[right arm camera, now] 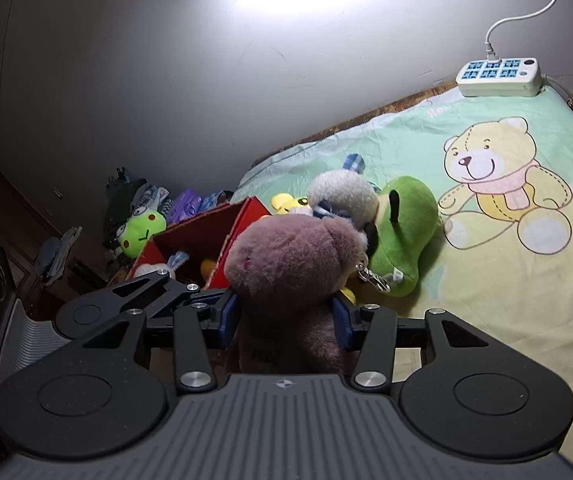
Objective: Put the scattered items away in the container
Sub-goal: 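Carry the held teddy bear with the right tool into the red box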
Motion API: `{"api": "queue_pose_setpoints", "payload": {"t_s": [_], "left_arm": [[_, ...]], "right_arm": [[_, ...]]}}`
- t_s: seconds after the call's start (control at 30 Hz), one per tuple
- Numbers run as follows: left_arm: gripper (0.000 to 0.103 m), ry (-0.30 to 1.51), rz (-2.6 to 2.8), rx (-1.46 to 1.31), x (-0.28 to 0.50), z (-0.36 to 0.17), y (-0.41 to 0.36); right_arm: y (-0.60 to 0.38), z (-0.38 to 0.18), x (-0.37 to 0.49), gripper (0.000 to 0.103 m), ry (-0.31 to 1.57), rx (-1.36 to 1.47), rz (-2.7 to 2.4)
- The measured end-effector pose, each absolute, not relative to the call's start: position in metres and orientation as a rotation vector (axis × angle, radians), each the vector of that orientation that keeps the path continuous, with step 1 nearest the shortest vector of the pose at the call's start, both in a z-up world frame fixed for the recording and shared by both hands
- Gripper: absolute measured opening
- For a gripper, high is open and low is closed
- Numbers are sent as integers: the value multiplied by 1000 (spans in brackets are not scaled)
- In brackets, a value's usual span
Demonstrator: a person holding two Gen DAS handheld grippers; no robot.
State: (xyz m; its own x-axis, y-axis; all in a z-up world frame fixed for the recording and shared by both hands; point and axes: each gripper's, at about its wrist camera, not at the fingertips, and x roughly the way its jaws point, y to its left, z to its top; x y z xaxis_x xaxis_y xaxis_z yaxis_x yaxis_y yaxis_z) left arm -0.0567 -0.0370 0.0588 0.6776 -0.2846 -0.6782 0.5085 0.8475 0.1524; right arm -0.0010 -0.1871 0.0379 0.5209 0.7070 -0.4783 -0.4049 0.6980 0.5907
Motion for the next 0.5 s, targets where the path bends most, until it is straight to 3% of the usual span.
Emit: {"api": "queue_pose_setpoints", "payload": {"t_s": [0.3,0.5], "left_arm": [[81,614,-361,455,-41,111,19],[81,641,-271,402,-27,119,89]], "right_arm": [[-129,77,30,50,693,535,751],[-55,87,51,50,706,510,796]]}}
